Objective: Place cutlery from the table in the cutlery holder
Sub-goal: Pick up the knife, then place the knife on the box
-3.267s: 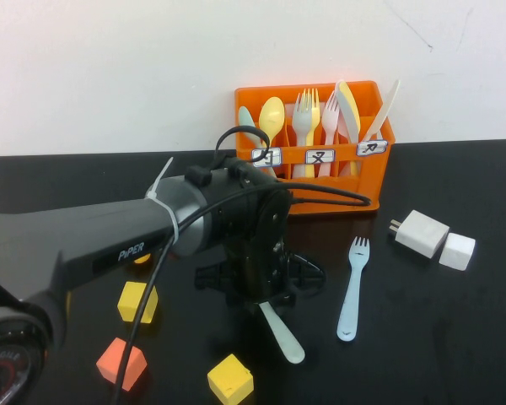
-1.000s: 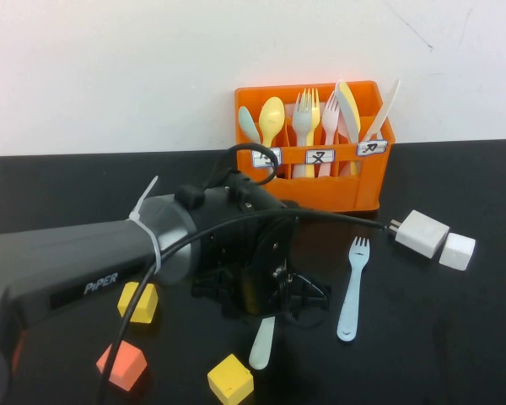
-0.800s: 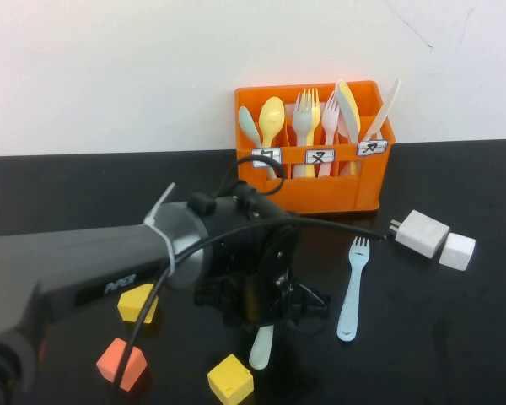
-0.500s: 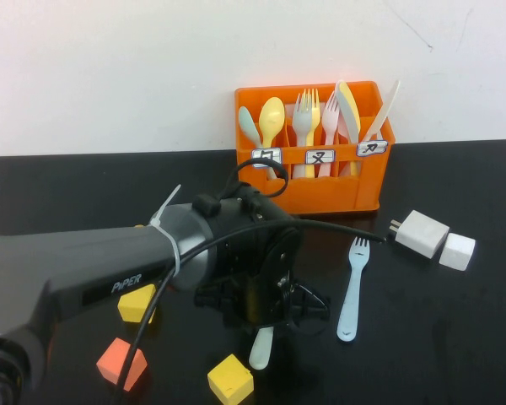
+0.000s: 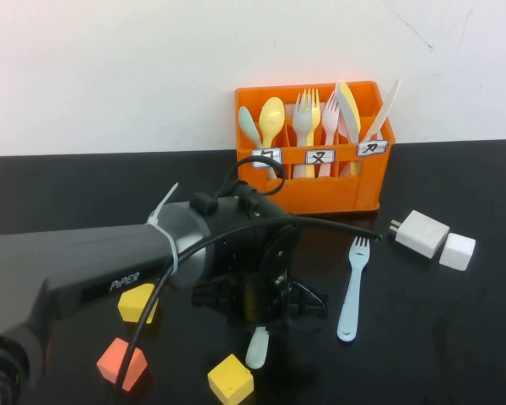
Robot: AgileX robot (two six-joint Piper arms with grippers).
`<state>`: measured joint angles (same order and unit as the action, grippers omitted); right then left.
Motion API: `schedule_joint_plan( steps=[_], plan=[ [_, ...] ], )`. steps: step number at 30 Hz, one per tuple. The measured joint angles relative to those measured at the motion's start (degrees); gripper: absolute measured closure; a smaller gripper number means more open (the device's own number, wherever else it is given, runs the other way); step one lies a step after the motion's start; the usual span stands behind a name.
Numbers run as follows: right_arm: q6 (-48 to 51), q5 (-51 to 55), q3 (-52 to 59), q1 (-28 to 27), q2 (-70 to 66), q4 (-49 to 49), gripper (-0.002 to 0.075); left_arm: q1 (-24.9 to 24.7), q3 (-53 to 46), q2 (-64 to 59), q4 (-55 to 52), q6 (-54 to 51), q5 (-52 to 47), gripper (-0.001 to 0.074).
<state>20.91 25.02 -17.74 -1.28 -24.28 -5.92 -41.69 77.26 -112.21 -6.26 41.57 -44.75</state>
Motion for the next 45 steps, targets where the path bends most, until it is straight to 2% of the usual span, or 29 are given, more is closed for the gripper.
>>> schedule_joint_plan(
  steps=[11,22,34,40,45],
  plan=[
    [0.0,0.0,0.0,0.0,0.0,-0.07,0.0728,0.0,-0.59,8.35,1.12,0.38,2.91,0.0593],
    [0.0,0.0,0.0,0.0,0.0,-0.28,0.0728,0.0,-0.59,14.61,-7.34,0.47,16.33,0.0594],
    [0.0,-0.11,0.0,0.0,0.0,-0.35,0.0728,0.49,-0.59,14.61,-12.18,0.6,39.74,0.0594],
    [0.0,-0.2,0.0,0.0,0.0,-0.35,0.0728,3.53,-0.59,13.26,-12.57,0.6,51.58,0.0594],
    [0.0,-0.2,0.0,0.0,0.0,-0.42,0.0728,6.44,-0.59,10.91,-13.05,0.6,65.11,0.0594]
  ],
)
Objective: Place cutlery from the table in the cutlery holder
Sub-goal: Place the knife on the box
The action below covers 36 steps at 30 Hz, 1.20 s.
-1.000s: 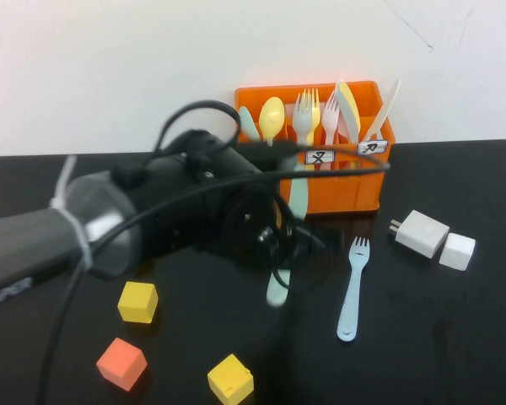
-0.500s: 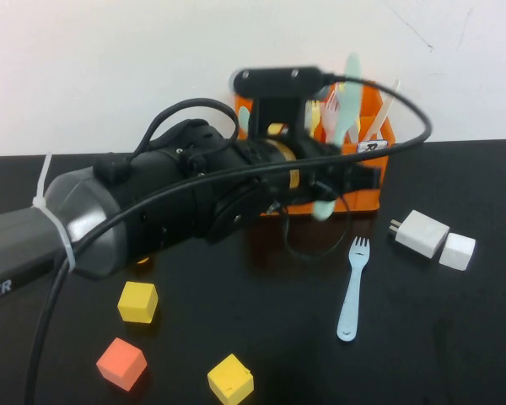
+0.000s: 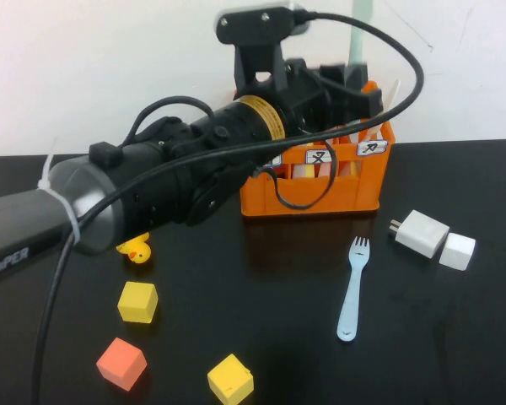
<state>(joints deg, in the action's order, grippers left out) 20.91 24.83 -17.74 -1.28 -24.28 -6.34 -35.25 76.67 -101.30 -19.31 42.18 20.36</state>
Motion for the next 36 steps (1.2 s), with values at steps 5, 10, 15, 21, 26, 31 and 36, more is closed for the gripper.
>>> schedule_joint_plan(
  steps=[5,10,15,21,26,31,36],
  plan=[
    [0.0,0.0,0.0,0.0,0.0,0.0,0.0728,1.97,0.0,-3.64,0.04,-0.98,13.42,0.0594],
    [0.0,0.0,0.0,0.0,0.0,-0.07,0.0728,2.44,0.0,-8.66,2.9,-5.9,22.85,0.0594],
    [0.0,0.0,0.0,0.0,0.0,-0.07,0.0728,2.44,0.0,-12.93,6.71,-9.82,29.6,0.0594],
    [0.0,-0.14,0.0,0.0,0.0,-0.07,0.0728,2.49,0.0,-17.69,10.12,-16.39,35.67,0.0594],
    [0.0,-0.14,0.0,0.0,0.0,-0.37,0.0728,2.57,1.33,-20.77,10.64,-19.73,38.66,0.0594],
    [0.0,-0.14,0.0,0.0,0.0,-0.52,0.0728,2.57,4.23,-24.13,10.68,-19.87,39.98,0.0594],
    [0.0,-0.14,0.0,0.0,0.0,-0.52,0.0728,2.57,6.14,-26.83,10.68,-19.87,40.18,0.0594]
  ],
)
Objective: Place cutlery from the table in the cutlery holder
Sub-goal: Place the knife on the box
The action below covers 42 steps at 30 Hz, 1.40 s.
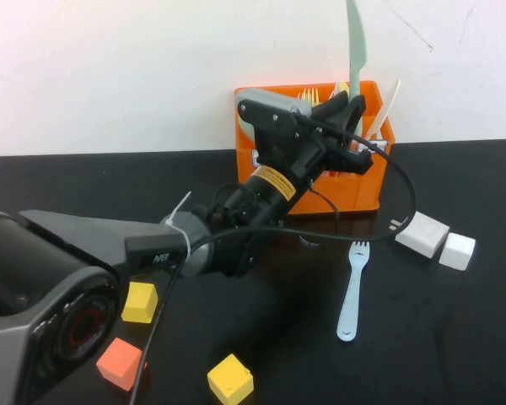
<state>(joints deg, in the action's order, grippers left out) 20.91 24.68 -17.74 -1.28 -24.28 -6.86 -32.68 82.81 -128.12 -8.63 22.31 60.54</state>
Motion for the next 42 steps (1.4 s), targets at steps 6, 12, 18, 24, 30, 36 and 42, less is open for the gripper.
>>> schedule_joint_plan(
  steps=[6,12,18,24,30,36,42],
  plan=[
    [0.0,0.0,0.0,0.0,0.0,-0.07,0.0728,0.0,0.08,-1.19,0.24,0.0,0.26,0.0594],
    [0.0,-0.21,0.0,0.0,0.0,-0.07,0.0728,0.0,0.23,-1.45,1.14,-0.22,0.64,0.0594],
    [0.0,-0.21,0.0,0.0,0.0,-0.07,0.0728,-0.1,0.66,-2.21,1.66,-0.56,2.07,0.0594],
    [0.0,-0.21,0.0,0.0,0.0,-0.07,0.0728,-0.1,0.66,-2.2,2.14,-0.69,2.42,0.0501],
    [0.0,-0.21,0.0,0.0,0.0,-0.07,0.0728,-0.32,0.79,-2.2,1.89,-0.93,3.01,0.0331],
    [0.0,-0.21,0.0,0.0,0.0,-0.07,0.0728,0.01,0.93,-1.93,3.76,-1.62,2.19,0.0311],
    [0.0,-0.27,0.0,0.0,0.0,-0.14,0.0728,0.01,0.7,4.73,3.76,-2.56,-10.51,0.0471]
  ],
)
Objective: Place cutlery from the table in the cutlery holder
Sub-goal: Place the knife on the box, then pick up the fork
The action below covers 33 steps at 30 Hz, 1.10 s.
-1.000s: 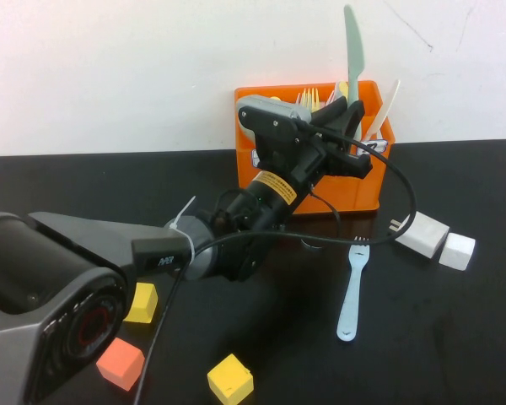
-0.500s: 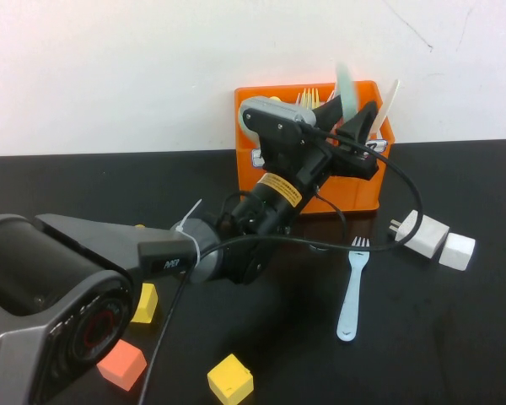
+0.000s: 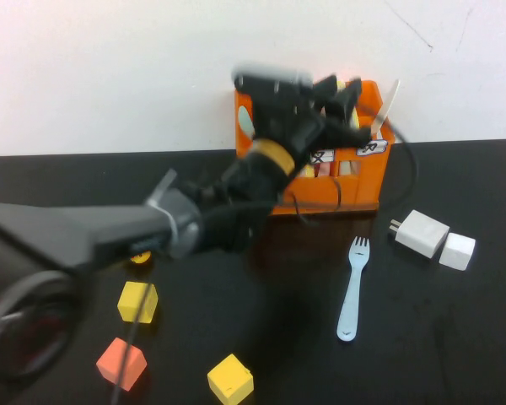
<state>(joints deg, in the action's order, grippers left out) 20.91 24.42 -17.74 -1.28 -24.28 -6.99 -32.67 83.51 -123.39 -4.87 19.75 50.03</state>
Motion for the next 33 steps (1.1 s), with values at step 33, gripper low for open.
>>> schedule_joint_plan(
  steps=[33],
  plan=[
    [19.23,24.93,-25.4,4.28,-39.05,-17.85,0.0728,0.0,-43.32,78.14,-3.09,2.07,-83.43,0.0735]
  ],
)
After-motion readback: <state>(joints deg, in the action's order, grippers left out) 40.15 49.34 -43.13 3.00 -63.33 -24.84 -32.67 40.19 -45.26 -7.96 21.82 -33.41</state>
